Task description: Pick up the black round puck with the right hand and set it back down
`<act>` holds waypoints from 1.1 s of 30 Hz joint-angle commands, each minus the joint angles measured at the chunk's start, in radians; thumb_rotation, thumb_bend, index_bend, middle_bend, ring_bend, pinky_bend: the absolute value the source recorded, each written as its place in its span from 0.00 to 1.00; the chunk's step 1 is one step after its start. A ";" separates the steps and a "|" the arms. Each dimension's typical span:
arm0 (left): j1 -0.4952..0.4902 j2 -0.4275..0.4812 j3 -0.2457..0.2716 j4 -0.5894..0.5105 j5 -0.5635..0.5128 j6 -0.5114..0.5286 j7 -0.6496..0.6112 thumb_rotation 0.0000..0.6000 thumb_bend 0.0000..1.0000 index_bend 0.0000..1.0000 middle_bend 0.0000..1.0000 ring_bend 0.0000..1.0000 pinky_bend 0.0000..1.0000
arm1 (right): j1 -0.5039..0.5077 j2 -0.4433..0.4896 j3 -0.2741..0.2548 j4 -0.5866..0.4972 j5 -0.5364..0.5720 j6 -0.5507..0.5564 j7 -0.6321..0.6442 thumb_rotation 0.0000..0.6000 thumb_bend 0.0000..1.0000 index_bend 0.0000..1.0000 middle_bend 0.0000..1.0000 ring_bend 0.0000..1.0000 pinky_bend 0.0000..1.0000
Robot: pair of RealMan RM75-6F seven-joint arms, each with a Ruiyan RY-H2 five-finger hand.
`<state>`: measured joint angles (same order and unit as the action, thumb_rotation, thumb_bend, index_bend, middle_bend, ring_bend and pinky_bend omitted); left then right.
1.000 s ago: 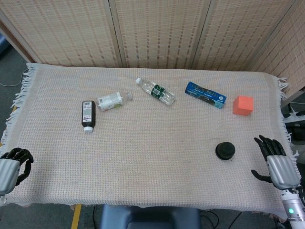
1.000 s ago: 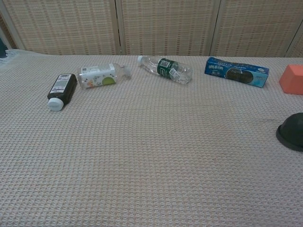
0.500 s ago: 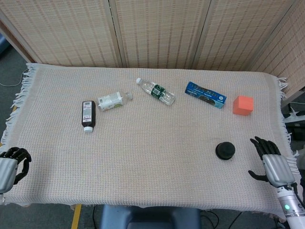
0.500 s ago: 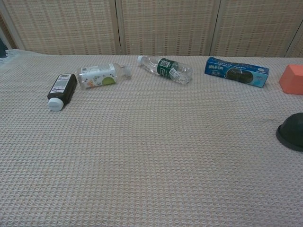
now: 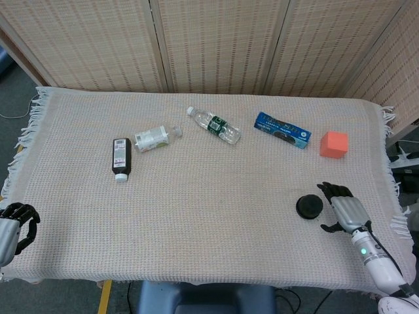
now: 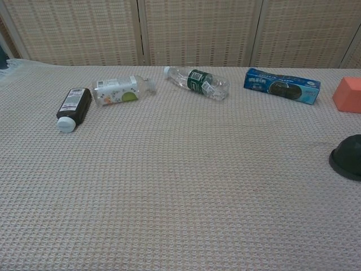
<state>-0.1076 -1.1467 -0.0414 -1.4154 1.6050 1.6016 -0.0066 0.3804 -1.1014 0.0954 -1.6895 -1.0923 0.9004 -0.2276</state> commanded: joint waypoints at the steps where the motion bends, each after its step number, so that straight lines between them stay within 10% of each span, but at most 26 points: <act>1: 0.001 0.002 0.000 0.000 0.002 0.002 -0.003 1.00 0.61 0.59 0.47 0.35 0.56 | 0.037 -0.031 -0.005 0.014 0.048 -0.039 -0.048 1.00 0.11 0.00 0.00 0.00 0.00; 18: 0.003 0.005 0.003 -0.001 0.005 0.002 -0.007 1.00 0.61 0.59 0.47 0.35 0.56 | 0.161 -0.143 -0.047 0.114 0.278 -0.094 -0.205 1.00 0.11 0.00 0.00 0.00 0.00; 33: 0.005 0.007 0.000 -0.002 0.001 0.004 -0.013 1.00 0.61 0.59 0.47 0.35 0.56 | 0.170 -0.147 -0.047 0.107 0.241 -0.065 -0.141 1.00 0.11 0.00 0.00 0.00 0.00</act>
<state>-0.1030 -1.1398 -0.0420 -1.4170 1.6059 1.6052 -0.0200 0.5527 -1.2522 0.0501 -1.5781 -0.8457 0.8318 -0.3735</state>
